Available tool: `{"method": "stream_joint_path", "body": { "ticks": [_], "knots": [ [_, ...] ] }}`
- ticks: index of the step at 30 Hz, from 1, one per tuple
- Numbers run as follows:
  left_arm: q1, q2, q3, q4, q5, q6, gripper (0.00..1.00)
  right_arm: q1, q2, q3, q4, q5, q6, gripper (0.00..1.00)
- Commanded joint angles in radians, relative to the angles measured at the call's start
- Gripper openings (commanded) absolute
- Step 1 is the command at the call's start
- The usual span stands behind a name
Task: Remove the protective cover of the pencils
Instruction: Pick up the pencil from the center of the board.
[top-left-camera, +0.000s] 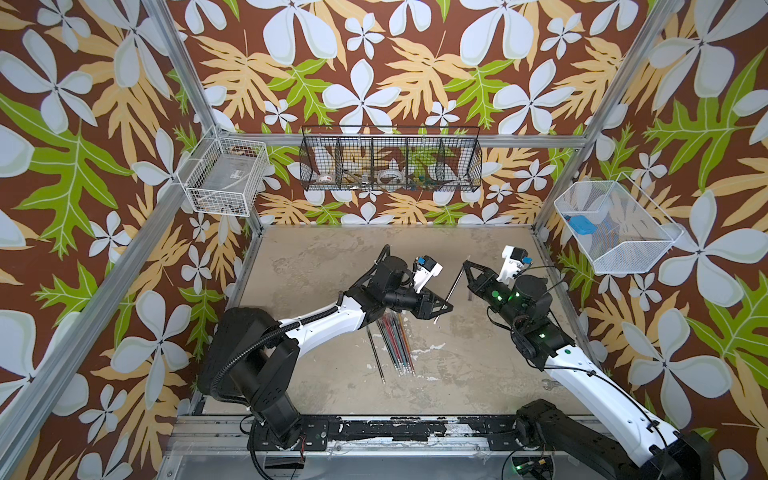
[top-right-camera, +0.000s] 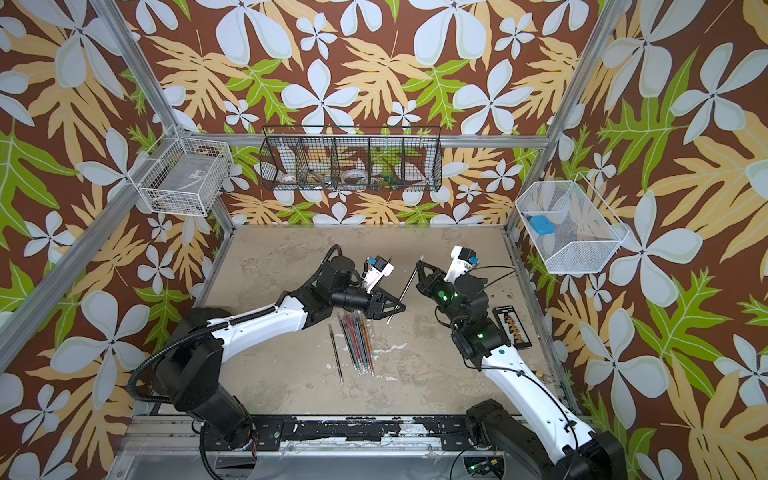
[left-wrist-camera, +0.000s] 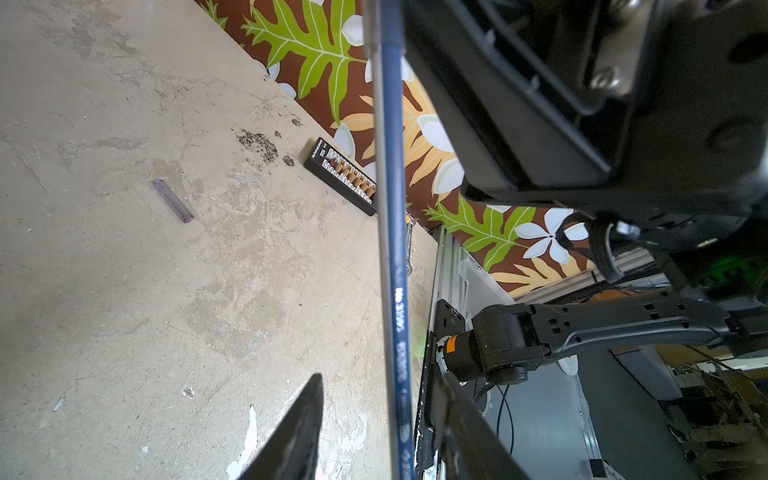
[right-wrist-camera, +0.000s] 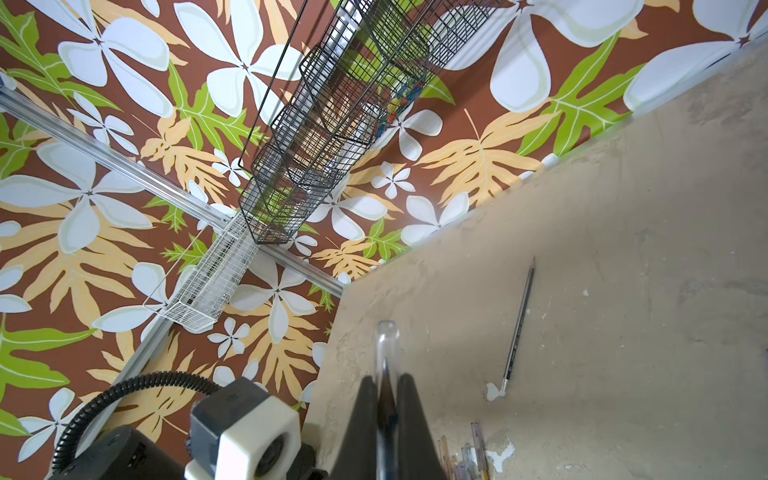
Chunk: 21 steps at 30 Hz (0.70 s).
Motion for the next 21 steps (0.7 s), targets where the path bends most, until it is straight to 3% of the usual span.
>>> {"method": "stream_joint_path", "body": {
  "ticks": [1, 4, 6, 9, 13, 16, 19, 21],
  "knots": [
    [0.0, 0.005, 0.01, -0.004, 0.007, 0.005, 0.35, 0.001, 0.006, 0.002, 0.044, -0.002, 0.006, 0.0],
    [-0.001, 0.01, 0.015, -0.018, 0.006, 0.014, 0.18, 0.001, 0.01, 0.001, 0.045, 0.001, 0.003, 0.0],
    [0.0, 0.014, 0.025, -0.047, -0.014, 0.03, 0.0, 0.0, 0.007, 0.001, 0.038, 0.003, -0.001, 0.0],
    [0.0, 0.016, 0.056, -0.133, -0.08, 0.081, 0.0, 0.001, 0.007, 0.02, -0.021, 0.013, -0.043, 0.0],
    [0.0, 0.02, 0.12, -0.295, -0.224, 0.183, 0.0, -0.033, 0.012, 0.09, -0.202, -0.005, -0.182, 0.28],
    [0.0, 0.032, 0.171, -0.403, -0.321, 0.25, 0.0, -0.136, 0.003, 0.09, -0.268, -0.185, -0.273, 0.38],
    [0.0, 0.052, 0.205, -0.461, -0.338, 0.287, 0.0, -0.286, -0.025, 0.027, -0.235, -0.561, -0.338, 0.43],
    [0.0, 0.065, 0.209, -0.465, -0.306, 0.285, 0.0, -0.352, -0.053, 0.019, -0.324, -0.616, -0.387, 0.44]
  ]
}}
